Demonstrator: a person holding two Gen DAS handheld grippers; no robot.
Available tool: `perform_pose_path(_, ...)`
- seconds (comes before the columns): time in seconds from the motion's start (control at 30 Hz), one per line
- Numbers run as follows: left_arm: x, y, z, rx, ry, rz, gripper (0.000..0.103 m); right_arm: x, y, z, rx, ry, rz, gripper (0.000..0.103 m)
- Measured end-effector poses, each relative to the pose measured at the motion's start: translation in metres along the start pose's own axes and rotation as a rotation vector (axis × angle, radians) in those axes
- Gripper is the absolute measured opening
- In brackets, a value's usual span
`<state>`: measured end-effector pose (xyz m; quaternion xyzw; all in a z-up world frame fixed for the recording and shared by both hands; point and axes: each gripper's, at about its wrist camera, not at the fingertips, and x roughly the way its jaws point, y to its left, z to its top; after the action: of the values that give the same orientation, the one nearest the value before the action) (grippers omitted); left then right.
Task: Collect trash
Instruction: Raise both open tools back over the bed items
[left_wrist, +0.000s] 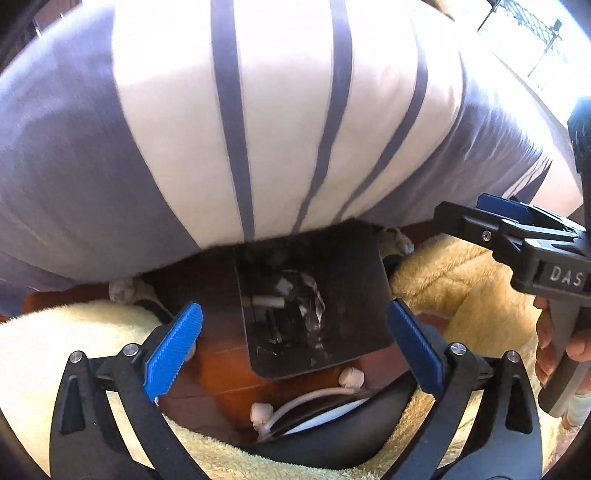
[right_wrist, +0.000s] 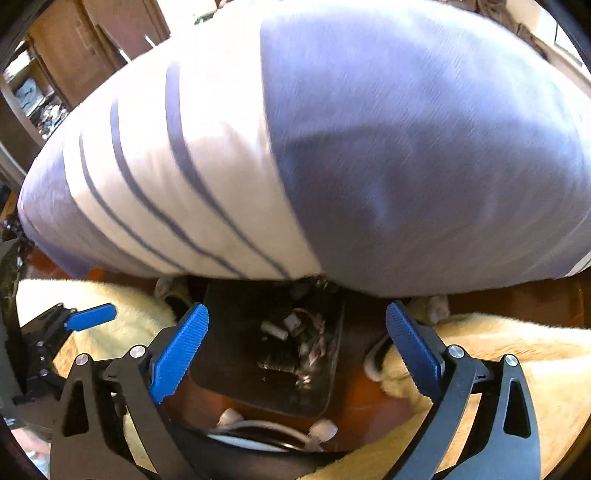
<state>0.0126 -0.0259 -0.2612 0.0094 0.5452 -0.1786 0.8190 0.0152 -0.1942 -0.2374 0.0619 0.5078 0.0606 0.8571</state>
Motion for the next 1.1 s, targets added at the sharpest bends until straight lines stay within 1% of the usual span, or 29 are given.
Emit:
perform_pose_path(0.1,-0.019,0.002,0.01,0.003,-0.056,0.004,0.095,-0.016,-0.003,0.009,-0.003,-0.057,-0.013,0.097)
perform_pose_path(0.23,-0.05,0.003,0.028,0.017,-0.151,0.026,0.095,-0.043,-0.005,0.023,-0.008,-0.145,-0.03,0.097)
perform_pose_path(0.3,-0.067,0.006,0.039,0.011,-0.205,0.038,0.095,-0.056,-0.004,0.032,-0.013,-0.189,-0.041,0.097)
perform_pose_path(0.43,-0.094,0.01,0.062,0.009,-0.282,0.059,0.095,-0.076,-0.003,0.051,-0.023,-0.256,-0.054,0.097)
perform_pose_path(0.63,-0.116,0.015,0.096,0.013,-0.358,0.087,0.095,-0.094,-0.006,0.08,-0.05,-0.333,-0.091,0.097)
perform_pose_path(0.83,-0.124,0.027,0.128,0.018,-0.373,0.116,0.095,-0.101,-0.01,0.119,-0.047,-0.375,-0.1,0.097)
perform_pose_path(0.97,-0.118,0.037,0.149,0.016,-0.364,0.125,0.095,-0.102,-0.013,0.137,-0.04,-0.379,-0.09,0.097)
perform_pose_path(1.1,-0.101,0.044,0.17,0.017,-0.339,0.143,0.095,-0.088,-0.009,0.16,-0.051,-0.373,-0.077,0.097)
